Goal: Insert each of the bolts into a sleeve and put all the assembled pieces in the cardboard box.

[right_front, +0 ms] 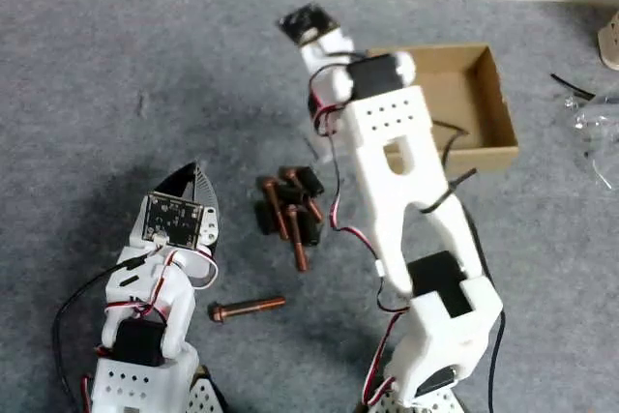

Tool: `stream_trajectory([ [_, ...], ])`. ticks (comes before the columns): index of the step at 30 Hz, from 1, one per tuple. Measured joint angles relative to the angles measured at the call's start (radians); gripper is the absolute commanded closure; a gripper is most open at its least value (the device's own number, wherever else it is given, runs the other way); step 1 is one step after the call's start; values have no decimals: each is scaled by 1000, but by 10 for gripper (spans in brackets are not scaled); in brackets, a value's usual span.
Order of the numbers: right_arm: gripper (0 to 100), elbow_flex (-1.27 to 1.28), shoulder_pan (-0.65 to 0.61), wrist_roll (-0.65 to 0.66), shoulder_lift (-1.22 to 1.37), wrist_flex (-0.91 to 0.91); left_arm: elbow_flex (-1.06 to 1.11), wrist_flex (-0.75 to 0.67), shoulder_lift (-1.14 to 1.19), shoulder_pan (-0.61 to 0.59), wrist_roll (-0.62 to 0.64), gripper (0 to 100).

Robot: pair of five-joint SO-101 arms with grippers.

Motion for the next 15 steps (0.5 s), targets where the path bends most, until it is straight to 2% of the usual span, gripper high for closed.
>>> stream_trajectory([
  [9, 756, 235, -132, -72, 0, -130, 0, -5, 0, -57, 3, 976],
  [15, 756, 405, -176, -138, 0, -282, 0, -49, 0, -198, 193, 976],
])
